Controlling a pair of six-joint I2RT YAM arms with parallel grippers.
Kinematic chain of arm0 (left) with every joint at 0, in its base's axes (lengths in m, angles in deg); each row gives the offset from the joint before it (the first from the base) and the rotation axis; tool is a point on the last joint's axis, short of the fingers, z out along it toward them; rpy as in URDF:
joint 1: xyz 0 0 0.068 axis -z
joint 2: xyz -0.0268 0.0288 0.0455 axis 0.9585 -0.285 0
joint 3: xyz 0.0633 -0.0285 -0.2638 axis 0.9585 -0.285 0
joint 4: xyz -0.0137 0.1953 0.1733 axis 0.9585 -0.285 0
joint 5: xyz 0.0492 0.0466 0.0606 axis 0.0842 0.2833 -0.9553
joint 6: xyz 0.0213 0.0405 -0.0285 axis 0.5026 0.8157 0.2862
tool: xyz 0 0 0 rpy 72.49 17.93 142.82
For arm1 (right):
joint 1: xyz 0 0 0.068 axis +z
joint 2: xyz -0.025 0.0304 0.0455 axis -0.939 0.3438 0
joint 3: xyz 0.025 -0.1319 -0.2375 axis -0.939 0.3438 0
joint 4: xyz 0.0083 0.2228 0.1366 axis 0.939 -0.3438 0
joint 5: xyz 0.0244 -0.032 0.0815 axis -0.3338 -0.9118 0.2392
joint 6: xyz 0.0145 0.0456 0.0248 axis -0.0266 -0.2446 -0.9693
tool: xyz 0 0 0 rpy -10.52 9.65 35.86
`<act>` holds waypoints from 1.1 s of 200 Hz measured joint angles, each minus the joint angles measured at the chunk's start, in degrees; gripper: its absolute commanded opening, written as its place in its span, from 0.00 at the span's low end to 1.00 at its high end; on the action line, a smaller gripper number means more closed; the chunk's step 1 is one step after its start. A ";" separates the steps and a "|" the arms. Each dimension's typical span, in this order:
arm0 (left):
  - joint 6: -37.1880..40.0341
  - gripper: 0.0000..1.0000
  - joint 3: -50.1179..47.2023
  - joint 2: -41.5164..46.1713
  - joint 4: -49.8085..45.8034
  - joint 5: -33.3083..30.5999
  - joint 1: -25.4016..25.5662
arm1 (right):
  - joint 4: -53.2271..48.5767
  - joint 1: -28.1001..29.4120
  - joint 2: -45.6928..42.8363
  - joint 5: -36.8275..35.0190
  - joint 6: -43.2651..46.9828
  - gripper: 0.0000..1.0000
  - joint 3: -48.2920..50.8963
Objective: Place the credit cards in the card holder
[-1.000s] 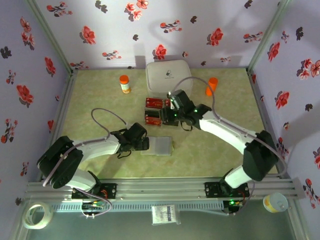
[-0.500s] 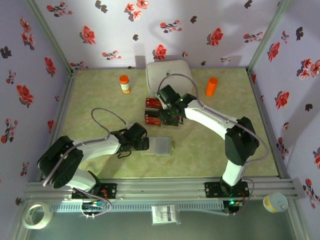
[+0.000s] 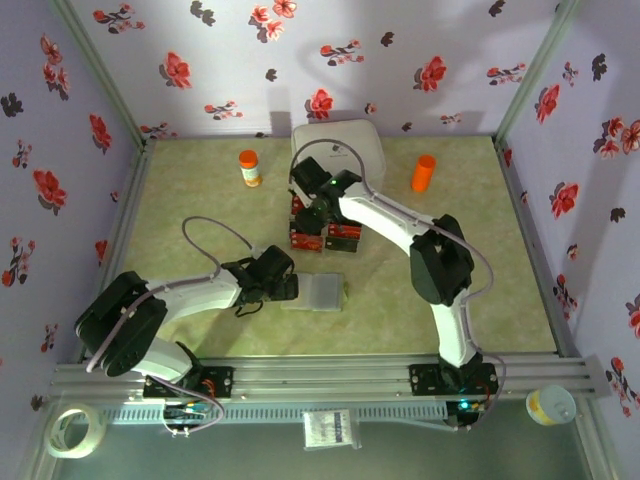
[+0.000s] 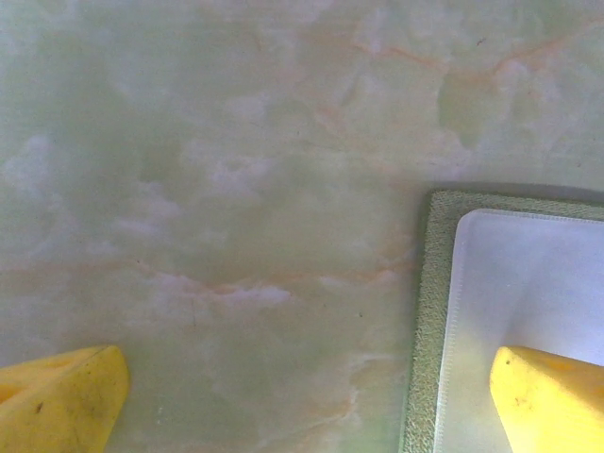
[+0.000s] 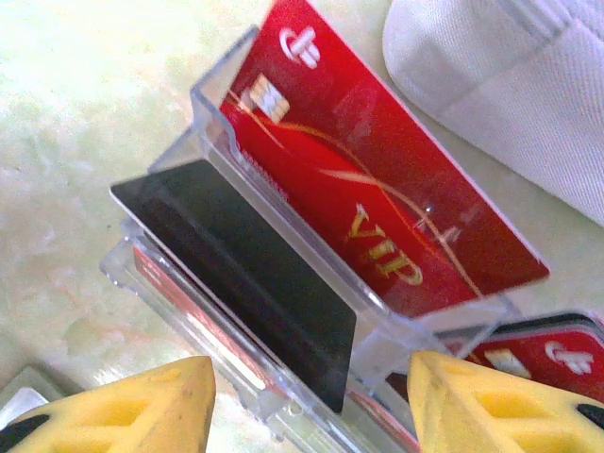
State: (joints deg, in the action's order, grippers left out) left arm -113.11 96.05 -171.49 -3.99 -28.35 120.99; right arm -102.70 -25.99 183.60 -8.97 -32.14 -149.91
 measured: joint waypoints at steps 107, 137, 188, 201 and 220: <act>-0.02 1.00 0.07 -0.50 0.17 -0.26 0.00 | -3.21 0.04 4.35 1.75 1.66 0.25 -5.95; -0.02 1.00 0.11 -0.55 0.17 -0.42 0.02 | -3.30 0.04 4.35 2.62 2.05 0.18 -6.12; -0.15 1.00 0.11 -0.52 0.17 -0.42 0.02 | -3.26 0.09 4.33 3.41 3.58 0.05 -6.47; -0.17 1.00 0.11 -0.52 0.17 -0.42 0.02 | -3.28 0.26 4.33 3.69 3.61 0.04 -6.47; -0.17 1.00 0.11 -0.52 0.17 -0.42 0.02 | -3.41 0.63 4.33 3.61 4.00 0.03 -6.51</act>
State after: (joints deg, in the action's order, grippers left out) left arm -113.29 96.16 -172.01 -3.82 -28.77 121.02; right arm -106.11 -25.36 187.93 -5.37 -28.14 -156.42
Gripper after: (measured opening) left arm 0.998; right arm 0.058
